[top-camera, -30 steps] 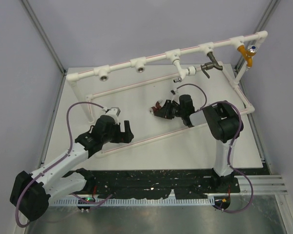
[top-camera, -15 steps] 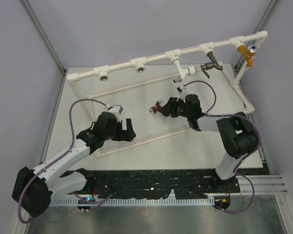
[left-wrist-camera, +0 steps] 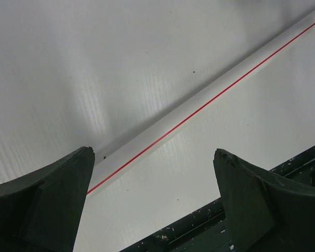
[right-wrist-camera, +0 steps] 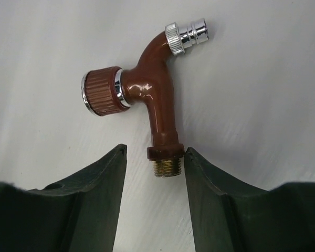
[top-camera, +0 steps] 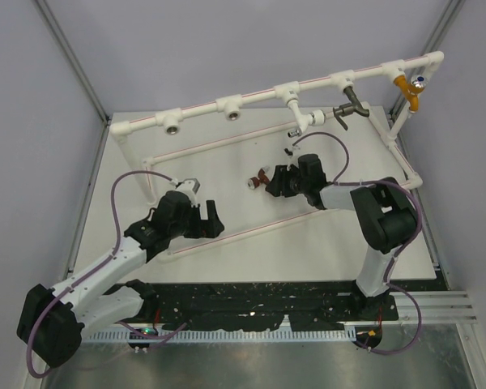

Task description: Install the water faucets

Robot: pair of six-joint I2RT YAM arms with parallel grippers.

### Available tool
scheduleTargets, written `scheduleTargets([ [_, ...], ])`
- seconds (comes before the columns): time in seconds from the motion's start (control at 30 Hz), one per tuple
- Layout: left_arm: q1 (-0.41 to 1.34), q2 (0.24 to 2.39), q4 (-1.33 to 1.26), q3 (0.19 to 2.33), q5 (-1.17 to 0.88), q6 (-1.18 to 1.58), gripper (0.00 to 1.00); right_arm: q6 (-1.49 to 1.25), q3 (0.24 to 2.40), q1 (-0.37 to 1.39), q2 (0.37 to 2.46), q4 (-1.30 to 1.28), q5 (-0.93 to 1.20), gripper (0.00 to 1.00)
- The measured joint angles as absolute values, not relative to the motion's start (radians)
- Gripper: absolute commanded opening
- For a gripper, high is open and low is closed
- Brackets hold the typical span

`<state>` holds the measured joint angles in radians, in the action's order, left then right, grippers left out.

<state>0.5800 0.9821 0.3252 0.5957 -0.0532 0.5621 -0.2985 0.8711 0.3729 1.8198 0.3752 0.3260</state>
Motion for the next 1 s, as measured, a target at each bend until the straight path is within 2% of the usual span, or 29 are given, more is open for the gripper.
scheduleTargets([
  [0.23,0.580,0.977,0.292,0.577,-0.054,0.612,1.00,-0.281,0.893,0.402,1.860,0.364,0.313,0.44],
  [0.47,0.580,0.976,0.254,0.548,-0.057,0.663,1.00,-0.268,0.897,0.410,1.871,0.374,0.299,0.22],
  [0.7,0.561,0.958,0.159,0.498,-0.064,0.760,1.00,-0.299,0.839,0.431,1.852,0.446,0.292,0.07],
  [1.0,0.537,1.058,-0.037,0.496,-0.063,0.905,0.99,-0.450,0.700,0.476,1.774,0.576,0.297,0.05],
])
